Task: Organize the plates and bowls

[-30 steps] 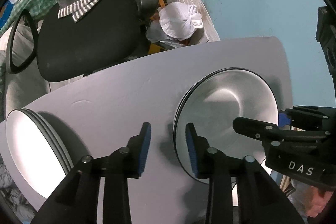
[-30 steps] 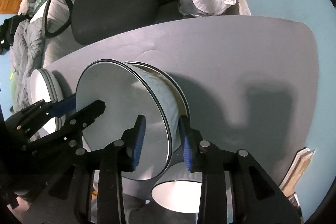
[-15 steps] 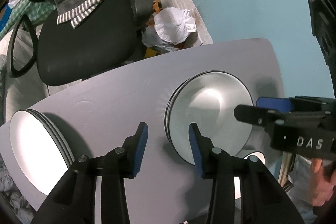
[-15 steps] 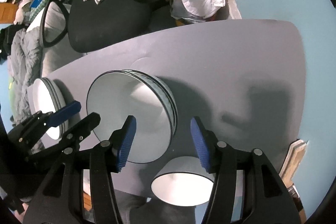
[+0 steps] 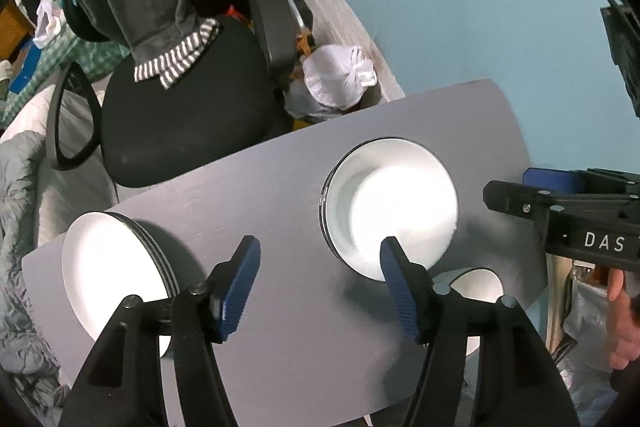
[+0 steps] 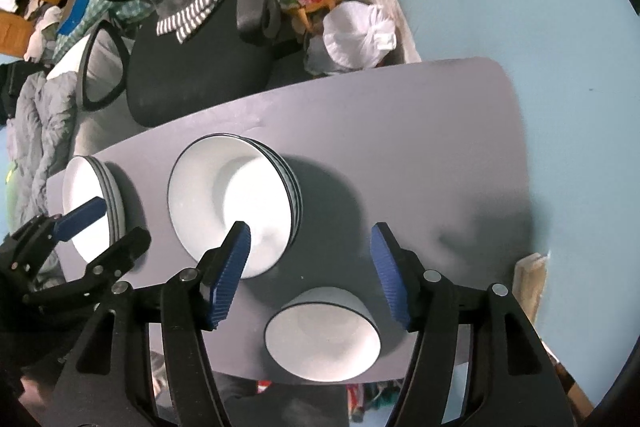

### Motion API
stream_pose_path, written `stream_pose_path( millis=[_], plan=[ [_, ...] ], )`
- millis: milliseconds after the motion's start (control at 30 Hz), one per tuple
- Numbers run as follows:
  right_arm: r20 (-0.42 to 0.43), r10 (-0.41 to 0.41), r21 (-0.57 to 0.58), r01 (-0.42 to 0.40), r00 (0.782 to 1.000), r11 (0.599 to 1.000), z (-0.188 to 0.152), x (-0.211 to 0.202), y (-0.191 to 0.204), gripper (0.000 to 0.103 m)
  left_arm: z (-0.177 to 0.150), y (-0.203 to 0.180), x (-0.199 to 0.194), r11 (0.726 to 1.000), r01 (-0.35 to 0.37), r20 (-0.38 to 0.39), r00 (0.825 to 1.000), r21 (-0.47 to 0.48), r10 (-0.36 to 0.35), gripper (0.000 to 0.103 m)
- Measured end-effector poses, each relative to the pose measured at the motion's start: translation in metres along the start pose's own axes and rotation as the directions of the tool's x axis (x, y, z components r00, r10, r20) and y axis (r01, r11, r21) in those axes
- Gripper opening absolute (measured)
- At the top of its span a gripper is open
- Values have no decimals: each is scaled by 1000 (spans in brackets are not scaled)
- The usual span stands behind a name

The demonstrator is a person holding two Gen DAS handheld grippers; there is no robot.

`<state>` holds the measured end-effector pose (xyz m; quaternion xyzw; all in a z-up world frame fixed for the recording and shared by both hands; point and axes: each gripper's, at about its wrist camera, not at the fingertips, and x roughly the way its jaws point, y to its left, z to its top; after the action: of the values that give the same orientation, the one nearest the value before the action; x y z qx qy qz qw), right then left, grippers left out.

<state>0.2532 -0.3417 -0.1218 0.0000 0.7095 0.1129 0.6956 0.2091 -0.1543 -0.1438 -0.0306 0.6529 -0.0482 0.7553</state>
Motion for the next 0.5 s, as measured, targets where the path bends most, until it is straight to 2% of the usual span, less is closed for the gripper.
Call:
stream_pose_path(
  millis=[67,500],
  plan=[
    [17,1,1,-1,1000,1000,-5,-7,1,63,-4,-1,-10,1000,-1,20,1000,3,1,70],
    [124,-7,10,6,992,1000,-35,-49,6,64,-22,-17,-48,998,0,78,997,59,-4,74]
  ],
)
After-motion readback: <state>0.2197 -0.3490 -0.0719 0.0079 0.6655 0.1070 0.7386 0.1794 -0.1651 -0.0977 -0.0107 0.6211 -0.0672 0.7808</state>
